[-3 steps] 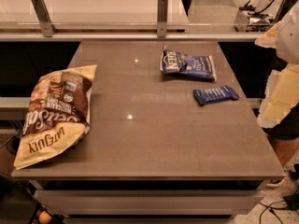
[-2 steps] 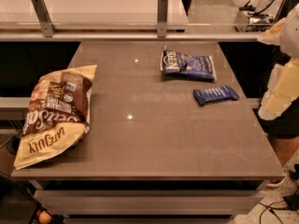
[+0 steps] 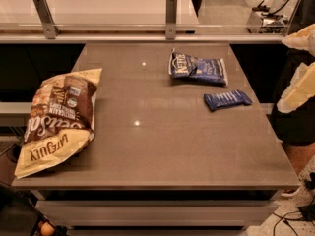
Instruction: Move rxbar blueberry near brown chip bag
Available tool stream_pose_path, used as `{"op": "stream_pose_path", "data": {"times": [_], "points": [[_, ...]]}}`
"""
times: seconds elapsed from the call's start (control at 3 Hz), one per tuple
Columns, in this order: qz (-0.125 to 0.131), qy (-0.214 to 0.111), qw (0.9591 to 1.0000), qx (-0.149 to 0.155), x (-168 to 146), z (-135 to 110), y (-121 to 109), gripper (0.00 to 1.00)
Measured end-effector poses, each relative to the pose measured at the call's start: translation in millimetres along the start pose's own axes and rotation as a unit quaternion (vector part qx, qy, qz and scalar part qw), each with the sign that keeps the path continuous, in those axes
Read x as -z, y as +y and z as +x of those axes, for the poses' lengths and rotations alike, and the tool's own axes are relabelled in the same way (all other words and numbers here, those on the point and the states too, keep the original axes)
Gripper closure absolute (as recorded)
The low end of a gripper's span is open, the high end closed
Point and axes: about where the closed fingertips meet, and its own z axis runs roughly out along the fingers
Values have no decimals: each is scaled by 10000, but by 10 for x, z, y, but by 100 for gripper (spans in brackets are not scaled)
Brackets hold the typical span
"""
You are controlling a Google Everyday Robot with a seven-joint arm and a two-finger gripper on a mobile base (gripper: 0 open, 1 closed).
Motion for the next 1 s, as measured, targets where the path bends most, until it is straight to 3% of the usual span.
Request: {"op": "stream_pose_path", "data": {"times": [0.33, 1.0], "points": [[-71, -538, 9983, -210, -235, 143, -164, 0], [-343, -1388, 9884, -520, -714, 332, -305, 0]]}}
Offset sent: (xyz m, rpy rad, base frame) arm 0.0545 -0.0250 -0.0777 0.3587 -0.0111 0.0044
